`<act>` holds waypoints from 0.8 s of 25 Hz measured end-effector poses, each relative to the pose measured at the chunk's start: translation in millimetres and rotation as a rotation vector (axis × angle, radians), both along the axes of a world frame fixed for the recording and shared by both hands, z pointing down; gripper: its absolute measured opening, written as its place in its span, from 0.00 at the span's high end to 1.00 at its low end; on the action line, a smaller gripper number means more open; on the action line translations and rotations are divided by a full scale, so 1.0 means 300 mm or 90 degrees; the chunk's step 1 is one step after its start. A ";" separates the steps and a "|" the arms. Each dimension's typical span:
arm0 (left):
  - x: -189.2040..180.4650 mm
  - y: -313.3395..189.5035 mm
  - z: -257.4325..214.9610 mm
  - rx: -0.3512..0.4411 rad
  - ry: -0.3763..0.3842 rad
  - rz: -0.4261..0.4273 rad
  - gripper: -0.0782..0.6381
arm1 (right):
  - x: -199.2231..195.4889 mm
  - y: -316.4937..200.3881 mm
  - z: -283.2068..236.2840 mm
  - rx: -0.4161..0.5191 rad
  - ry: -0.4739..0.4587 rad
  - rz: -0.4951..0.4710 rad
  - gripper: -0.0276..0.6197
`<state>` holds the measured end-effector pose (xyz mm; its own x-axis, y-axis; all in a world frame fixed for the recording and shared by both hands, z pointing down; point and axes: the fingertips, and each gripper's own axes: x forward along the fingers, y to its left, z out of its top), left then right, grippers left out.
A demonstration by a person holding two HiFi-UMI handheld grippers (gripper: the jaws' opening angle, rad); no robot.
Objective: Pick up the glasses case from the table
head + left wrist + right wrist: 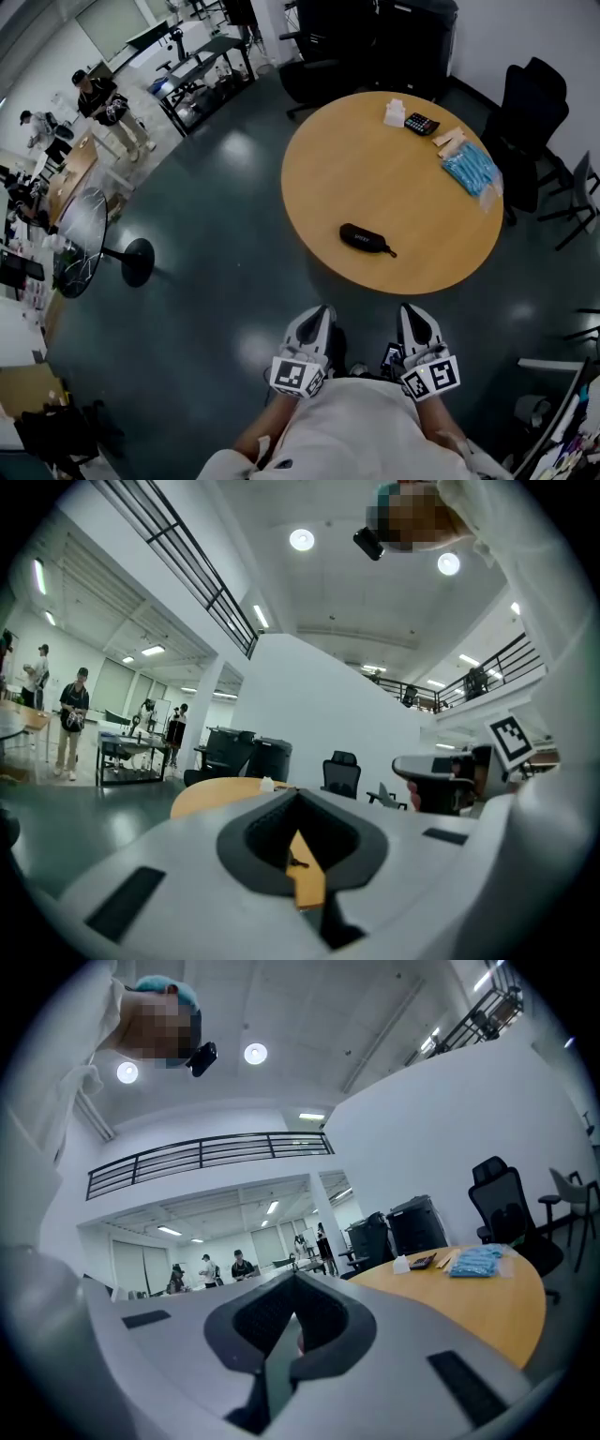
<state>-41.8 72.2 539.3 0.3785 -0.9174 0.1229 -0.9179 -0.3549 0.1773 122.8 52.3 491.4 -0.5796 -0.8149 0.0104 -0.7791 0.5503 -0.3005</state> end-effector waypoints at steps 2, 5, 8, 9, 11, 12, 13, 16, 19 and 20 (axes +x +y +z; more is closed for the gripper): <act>-0.001 -0.118 0.020 -0.004 0.001 0.026 0.88 | -0.006 -0.115 -0.017 0.008 -0.004 0.029 0.93; 0.014 -0.285 0.040 -0.005 -0.017 0.092 0.88 | -0.019 -0.265 -0.061 0.019 0.002 0.064 0.93; 0.036 -0.417 0.063 -0.010 -0.040 0.167 0.88 | -0.010 -0.382 -0.079 0.017 0.005 0.096 0.93; 0.044 -0.459 0.069 -0.009 -0.048 0.186 0.88 | 0.001 -0.417 -0.077 0.012 0.002 0.107 0.93; 0.059 -0.531 0.076 -0.009 -0.053 0.211 0.88 | 0.024 -0.472 -0.069 -0.004 -0.003 0.122 0.93; 0.067 -0.558 0.084 -0.012 -0.052 0.219 0.88 | 0.031 -0.493 -0.062 -0.011 -0.003 0.125 0.93; 0.074 -0.585 0.101 -0.017 -0.055 0.224 0.88 | 0.034 -0.514 -0.055 -0.017 0.000 0.123 0.93; 0.121 -0.654 0.253 -0.062 -0.167 0.277 0.88 | 0.032 -0.574 -0.040 -0.025 0.009 0.107 0.93; 0.184 -0.691 0.502 -0.134 -0.382 0.394 0.74 | 0.043 -0.612 -0.022 -0.033 0.013 0.098 0.93; 0.200 -0.701 0.574 -0.156 -0.437 0.441 0.67 | 0.045 -0.621 -0.015 -0.037 0.012 0.097 0.93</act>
